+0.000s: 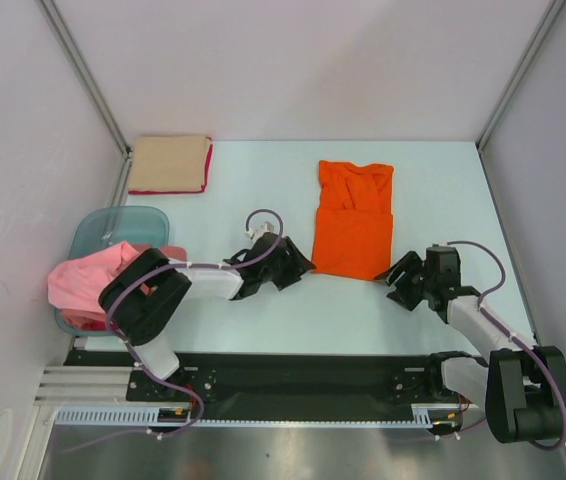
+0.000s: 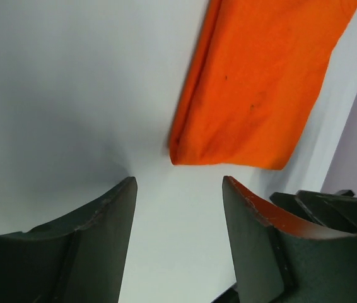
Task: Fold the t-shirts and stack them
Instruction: Fold the tshirt
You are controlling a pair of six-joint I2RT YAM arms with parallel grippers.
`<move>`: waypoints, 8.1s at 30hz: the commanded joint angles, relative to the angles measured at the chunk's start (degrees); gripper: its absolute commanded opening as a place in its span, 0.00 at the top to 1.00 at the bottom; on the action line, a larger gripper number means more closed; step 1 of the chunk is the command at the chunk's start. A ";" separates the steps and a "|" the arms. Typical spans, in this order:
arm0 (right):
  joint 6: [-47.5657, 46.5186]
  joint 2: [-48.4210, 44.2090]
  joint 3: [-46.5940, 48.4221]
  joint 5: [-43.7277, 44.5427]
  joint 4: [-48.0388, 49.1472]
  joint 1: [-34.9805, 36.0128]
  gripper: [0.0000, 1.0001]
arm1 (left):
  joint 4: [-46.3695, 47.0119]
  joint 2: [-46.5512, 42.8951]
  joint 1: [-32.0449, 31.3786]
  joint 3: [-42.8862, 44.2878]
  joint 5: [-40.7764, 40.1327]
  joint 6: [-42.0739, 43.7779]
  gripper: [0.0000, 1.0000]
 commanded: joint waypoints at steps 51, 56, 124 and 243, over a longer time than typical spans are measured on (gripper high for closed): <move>27.16 -0.02 -11.63 24.46 13.80 6.82 0.50 | -1.76 9.82 -1.71 -1.80 -2.07 -35.96 0.59; 27.86 2.36 -10.66 24.02 14.86 7.17 0.53 | -1.23 9.92 -1.44 -1.45 -1.90 -35.79 0.62; 4.84 29.59 38.88 6.89 5.45 0.41 1.00 | -30.06 13.31 8.31 43.17 -1.29 0.86 1.00; -4.81 46.50 22.74 -21.18 33.88 -13.83 0.67 | -3.52 20.58 21.84 29.08 25.18 24.94 0.54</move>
